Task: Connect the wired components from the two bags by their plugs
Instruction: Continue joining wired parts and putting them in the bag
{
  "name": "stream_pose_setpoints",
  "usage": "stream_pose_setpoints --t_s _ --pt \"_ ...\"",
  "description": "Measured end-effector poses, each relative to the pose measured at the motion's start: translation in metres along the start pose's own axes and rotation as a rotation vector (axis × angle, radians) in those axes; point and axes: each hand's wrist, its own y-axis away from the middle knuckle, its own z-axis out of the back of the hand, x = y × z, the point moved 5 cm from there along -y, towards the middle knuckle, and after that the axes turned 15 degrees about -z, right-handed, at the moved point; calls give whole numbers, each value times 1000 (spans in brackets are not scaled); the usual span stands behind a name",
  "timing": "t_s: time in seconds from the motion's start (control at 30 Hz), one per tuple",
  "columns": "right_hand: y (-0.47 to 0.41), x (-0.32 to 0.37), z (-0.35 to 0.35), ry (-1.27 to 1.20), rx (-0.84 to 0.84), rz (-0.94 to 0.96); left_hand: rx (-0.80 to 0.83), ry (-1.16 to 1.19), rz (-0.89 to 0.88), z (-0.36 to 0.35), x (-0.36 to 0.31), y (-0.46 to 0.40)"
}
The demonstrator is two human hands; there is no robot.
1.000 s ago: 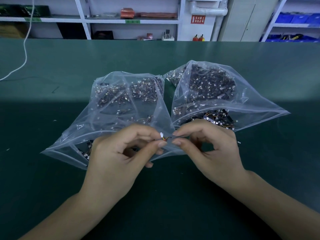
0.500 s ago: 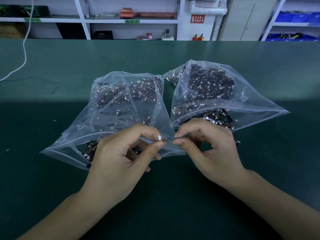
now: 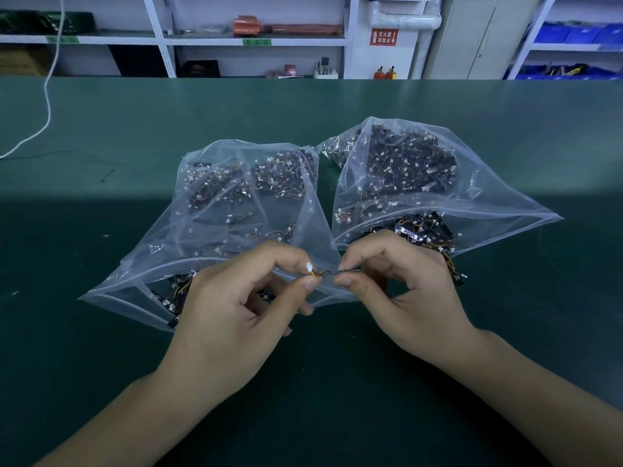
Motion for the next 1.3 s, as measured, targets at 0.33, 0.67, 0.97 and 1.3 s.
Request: stream_pose_setpoints --t_s 0.33,0.67,0.97,1.3 --pt "-1 -12 3 0 92 -19 32 -87 -44 0 -2 0" --pt "-28 -56 52 378 -48 -80 275 -485 -191 11 2 -5" --pt "-31 -70 77 551 -286 -176 313 -678 -206 18 15 -8" --pt "-31 -75 88 748 -357 -251 494 -846 -31 22 31 -3"
